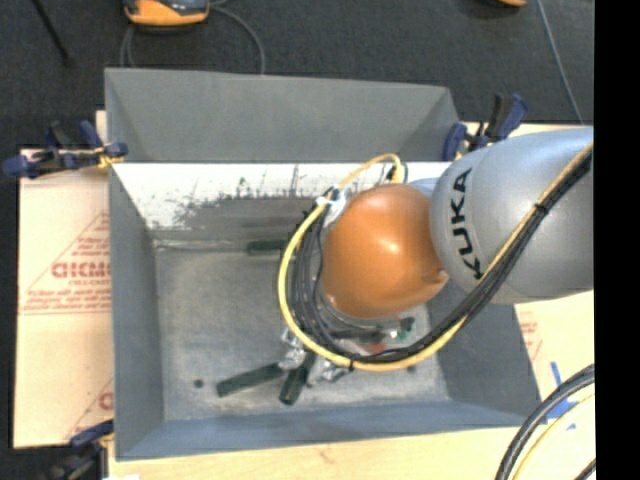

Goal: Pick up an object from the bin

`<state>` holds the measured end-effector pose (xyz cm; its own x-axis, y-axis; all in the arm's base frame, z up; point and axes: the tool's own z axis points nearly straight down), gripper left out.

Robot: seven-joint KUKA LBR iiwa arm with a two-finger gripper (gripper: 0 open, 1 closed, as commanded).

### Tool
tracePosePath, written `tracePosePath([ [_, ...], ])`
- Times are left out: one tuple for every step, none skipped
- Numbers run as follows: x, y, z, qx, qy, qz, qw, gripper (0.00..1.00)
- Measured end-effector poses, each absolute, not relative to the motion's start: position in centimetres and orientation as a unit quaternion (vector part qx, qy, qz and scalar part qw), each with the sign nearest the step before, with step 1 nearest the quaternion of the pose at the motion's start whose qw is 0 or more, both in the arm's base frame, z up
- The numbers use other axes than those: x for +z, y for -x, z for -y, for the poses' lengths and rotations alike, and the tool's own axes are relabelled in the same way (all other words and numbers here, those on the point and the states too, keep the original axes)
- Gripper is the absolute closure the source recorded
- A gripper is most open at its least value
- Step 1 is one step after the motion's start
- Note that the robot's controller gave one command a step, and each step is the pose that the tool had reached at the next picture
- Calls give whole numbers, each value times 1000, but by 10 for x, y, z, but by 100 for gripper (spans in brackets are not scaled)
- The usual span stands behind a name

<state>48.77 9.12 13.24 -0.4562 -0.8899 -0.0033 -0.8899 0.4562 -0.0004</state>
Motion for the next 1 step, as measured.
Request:
tracePosePath([
  [186, -511, -59, 1, 561, -828, 1, 100],
])
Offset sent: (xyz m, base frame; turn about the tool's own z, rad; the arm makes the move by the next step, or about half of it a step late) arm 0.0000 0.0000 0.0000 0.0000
